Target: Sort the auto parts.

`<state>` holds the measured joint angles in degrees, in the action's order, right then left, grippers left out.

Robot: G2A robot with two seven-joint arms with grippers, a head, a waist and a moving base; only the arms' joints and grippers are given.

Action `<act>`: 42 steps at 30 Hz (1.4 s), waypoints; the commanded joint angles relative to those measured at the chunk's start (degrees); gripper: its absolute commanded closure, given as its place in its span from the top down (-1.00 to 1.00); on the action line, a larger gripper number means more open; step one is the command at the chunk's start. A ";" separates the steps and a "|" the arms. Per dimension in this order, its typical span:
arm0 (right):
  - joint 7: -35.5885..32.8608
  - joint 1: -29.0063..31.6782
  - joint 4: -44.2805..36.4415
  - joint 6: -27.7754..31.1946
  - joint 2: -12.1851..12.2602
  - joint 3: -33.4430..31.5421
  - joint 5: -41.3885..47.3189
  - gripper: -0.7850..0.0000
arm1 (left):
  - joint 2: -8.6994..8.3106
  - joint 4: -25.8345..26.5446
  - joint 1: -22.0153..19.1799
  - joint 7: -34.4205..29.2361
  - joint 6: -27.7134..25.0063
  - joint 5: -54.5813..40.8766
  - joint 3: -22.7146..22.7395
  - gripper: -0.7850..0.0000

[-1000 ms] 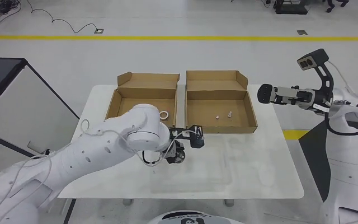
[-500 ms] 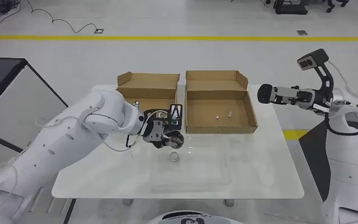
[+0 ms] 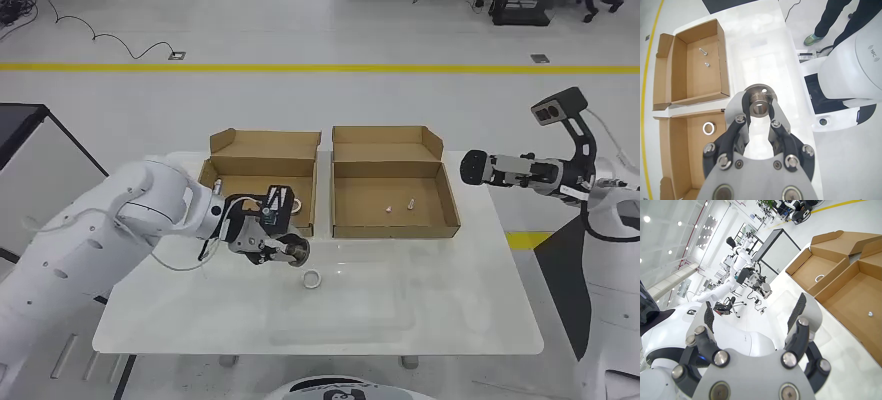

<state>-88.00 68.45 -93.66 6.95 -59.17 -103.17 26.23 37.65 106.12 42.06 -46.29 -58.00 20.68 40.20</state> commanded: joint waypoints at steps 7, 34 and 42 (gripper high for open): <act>0.00 0.00 0.00 0.00 0.00 0.00 0.00 1.00 | 0.02 -0.02 -0.01 0.01 0.00 0.03 -0.01 -1.00; 0.00 0.00 0.00 0.00 0.00 0.00 0.00 1.00 | -1.00 -2.00 8.71 42.92 0.00 2.70 1.51 -1.00; 0.00 0.00 0.00 0.00 0.00 0.00 0.00 1.00 | -1.87 -3.05 8.20 68.32 0.00 13.52 -3.69 -1.00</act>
<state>-88.00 68.45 -93.66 6.95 -59.17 -103.17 26.23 35.92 103.28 50.46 16.45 -58.00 31.88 37.40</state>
